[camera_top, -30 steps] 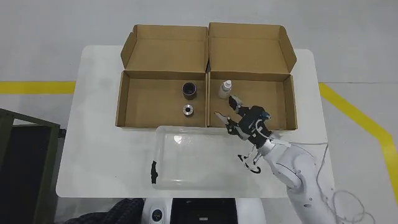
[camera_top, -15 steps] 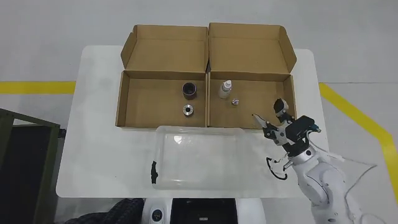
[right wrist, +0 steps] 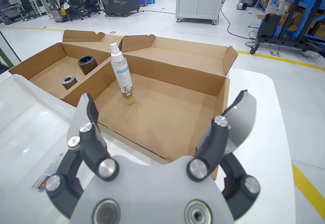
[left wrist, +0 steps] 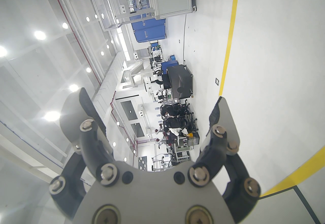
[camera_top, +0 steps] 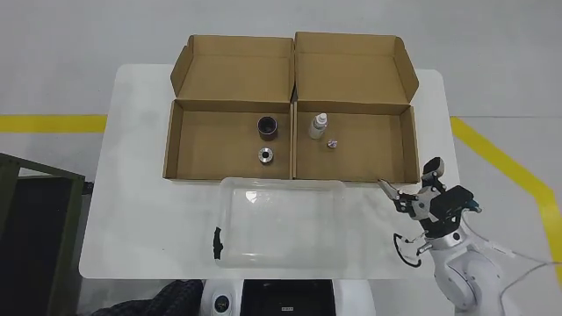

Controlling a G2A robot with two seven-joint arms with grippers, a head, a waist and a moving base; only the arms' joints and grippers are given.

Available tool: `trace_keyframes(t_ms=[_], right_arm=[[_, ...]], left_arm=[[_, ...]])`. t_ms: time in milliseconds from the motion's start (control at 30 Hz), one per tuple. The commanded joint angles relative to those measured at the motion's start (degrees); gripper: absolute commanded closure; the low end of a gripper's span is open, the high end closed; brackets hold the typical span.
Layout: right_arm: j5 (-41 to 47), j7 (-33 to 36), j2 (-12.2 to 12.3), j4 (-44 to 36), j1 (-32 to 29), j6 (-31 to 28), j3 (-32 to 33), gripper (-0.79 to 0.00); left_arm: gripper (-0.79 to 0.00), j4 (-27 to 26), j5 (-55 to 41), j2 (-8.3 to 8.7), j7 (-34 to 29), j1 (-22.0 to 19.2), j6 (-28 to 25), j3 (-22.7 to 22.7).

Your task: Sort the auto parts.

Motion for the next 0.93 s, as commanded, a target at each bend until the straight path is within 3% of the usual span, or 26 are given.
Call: trace_keyframes(t_ms=[0,900], right_arm=[[0.1,-1.3,0.0,0.2,-0.4,-0.2,0.4,-0.785],[-1.2,-2.7,0.0,0.9,-0.3,0.0,0.4,-0.785]], left_arm=[[-0.785,0.0,0.0,0.00,0.0,0.0,0.0,0.0],[-0.784,0.0,0.0,0.00,0.0,0.0,0.0,0.0]])
